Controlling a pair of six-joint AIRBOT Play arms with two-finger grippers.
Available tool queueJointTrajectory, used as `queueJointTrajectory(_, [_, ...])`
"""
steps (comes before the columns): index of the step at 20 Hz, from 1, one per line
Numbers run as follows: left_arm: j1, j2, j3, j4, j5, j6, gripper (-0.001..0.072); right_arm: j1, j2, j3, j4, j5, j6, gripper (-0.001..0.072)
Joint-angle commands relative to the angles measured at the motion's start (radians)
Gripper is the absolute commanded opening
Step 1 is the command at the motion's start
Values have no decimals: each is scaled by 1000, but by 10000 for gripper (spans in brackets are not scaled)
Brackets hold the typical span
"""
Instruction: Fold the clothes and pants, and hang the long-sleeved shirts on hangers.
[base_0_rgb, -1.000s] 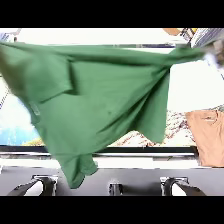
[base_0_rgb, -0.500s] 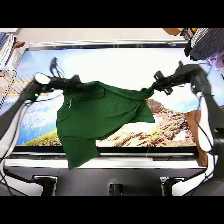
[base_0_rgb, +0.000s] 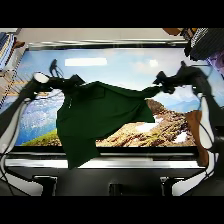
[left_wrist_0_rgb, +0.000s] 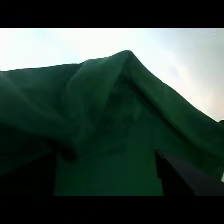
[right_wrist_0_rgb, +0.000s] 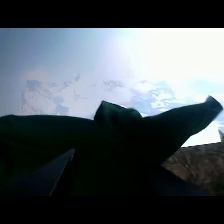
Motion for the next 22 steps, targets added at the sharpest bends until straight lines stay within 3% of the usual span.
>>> queueJointTrajectory(1, [132,107,14,67,-227,23,675,-132,95,-9,-53,-223,-224,419])
queueJointTrajectory(4, [237,247,-57,223,-356,23,675,-224,154,-101,-48,-312,-303,418])
queueJointTrajectory(7, [329,423,-260,237,-361,24,674,-214,166,-290,16,-358,-378,420])
queueJointTrajectory(14, [445,732,-672,234,-344,24,675,-81,161,-553,90,-206,-473,428])
queueJointTrajectory(19, [449,756,-720,234,-346,24,675,-36,157,-578,79,-65,-456,428])
queueJointTrajectory(22, [449,755,-720,234,-346,24,675,-36,157,-578,63,-57,-449,428])
